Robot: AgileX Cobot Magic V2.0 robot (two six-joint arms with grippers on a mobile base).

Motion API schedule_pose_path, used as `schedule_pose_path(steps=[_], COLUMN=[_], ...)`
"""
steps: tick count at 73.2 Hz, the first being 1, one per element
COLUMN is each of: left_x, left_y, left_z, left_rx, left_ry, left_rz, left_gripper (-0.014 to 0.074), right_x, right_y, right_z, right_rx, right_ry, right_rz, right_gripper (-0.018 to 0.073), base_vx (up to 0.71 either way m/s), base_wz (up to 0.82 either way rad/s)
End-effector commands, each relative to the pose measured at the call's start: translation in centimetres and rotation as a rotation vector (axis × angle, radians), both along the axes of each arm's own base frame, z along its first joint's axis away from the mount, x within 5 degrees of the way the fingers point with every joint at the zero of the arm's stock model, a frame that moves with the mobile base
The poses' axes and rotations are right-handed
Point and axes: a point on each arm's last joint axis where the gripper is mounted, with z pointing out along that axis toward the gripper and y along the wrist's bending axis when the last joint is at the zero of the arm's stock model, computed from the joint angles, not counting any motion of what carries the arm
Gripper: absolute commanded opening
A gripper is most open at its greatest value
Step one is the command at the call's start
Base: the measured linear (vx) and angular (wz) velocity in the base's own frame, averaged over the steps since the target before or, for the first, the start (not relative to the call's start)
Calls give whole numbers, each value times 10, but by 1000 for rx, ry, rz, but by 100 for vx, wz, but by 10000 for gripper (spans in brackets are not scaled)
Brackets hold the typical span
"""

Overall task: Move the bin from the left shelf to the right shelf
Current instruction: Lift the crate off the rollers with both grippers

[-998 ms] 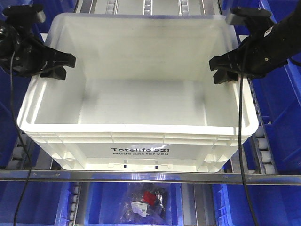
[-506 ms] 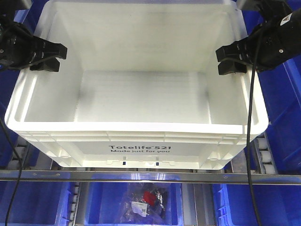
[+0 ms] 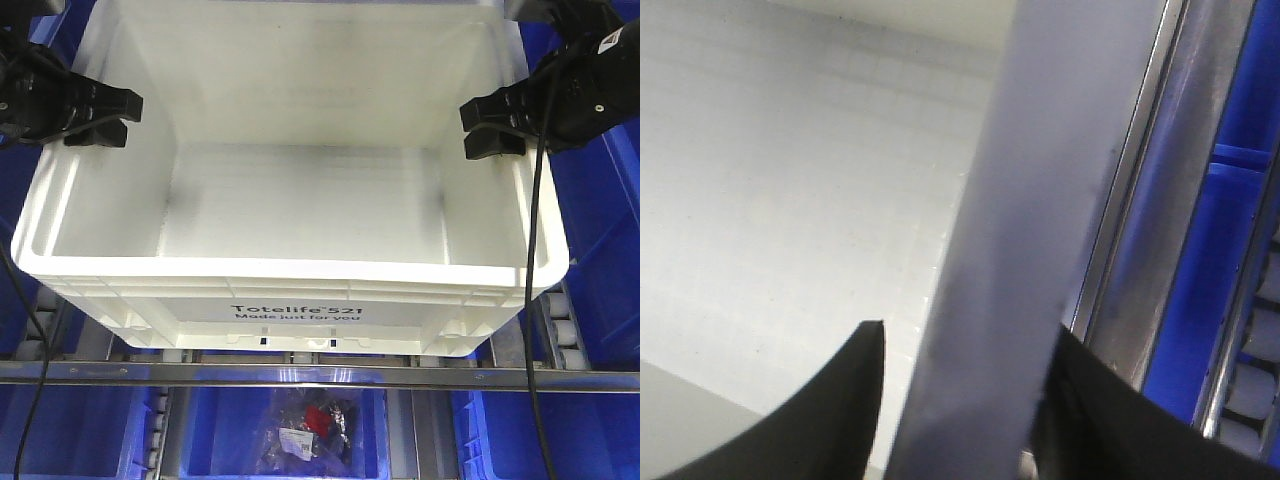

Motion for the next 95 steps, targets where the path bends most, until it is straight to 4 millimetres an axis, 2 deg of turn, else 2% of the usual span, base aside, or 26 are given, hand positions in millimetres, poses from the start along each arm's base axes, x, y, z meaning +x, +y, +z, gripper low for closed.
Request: schedule_pose_path(steps=[1, 95], left_x=[-6, -6], left_y=[1, 1], left_z=[38, 38], left_rx=[-38, -38], left_ry=[-211, -210], left_rz=[-3, -3], left_gripper=[0, 3], right_x=[-3, -3], right_y=[-3, -3], right_z=[29, 29], right_rx=[23, 23], right_ry=[-155, -154], right_rz=[-22, -22], right_gripper=[-5, -5], base_vx=[0, 0], base_wz=[0, 0])
